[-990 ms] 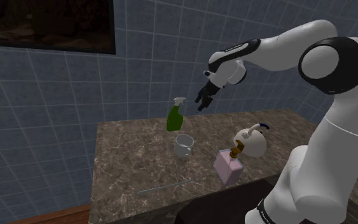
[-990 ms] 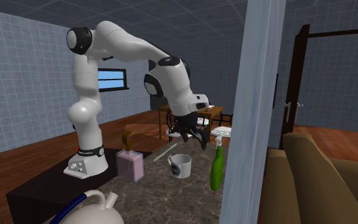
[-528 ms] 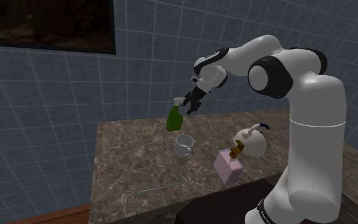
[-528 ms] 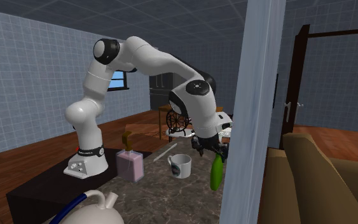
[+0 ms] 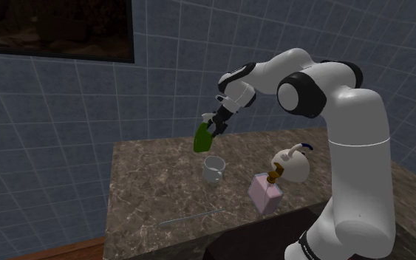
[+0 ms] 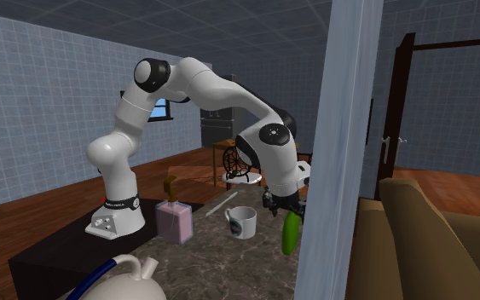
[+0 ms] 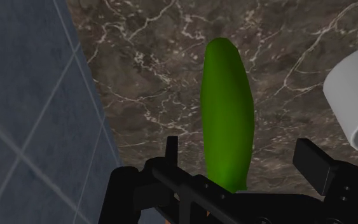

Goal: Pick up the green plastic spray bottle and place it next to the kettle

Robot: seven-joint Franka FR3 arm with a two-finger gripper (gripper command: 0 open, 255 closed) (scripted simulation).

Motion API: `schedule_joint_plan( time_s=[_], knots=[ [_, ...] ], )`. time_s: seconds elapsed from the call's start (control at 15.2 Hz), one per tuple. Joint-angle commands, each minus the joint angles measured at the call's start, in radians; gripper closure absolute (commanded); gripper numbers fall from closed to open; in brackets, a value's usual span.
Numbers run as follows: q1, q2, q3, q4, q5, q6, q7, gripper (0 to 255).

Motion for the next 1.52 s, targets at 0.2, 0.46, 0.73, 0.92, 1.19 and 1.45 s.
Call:
schedule_joint_plan(
  time_s=[0.2, 0.46, 0.73, 0.92, 1.19, 1.45],
  knots=[
    [0.003, 0.008, 0.006, -0.004, 0.009, 0.012, -0.004, 0],
    [0.003, 0.008, 0.006, -0.004, 0.009, 0.012, -0.004, 0],
    [0.003, 0.008, 0.006, -0.004, 0.009, 0.012, -0.004, 255],
    [0.003, 0.008, 0.006, -0.004, 0.009, 0.012, -0.005, 255],
    [0.006, 0.0, 0.003, -0.003, 0.003, 0.007, 0.003, 255],
    [0.014, -0.032, -0.011, 0.002, -0.025, -0.018, 0.032, 255]
  ],
)
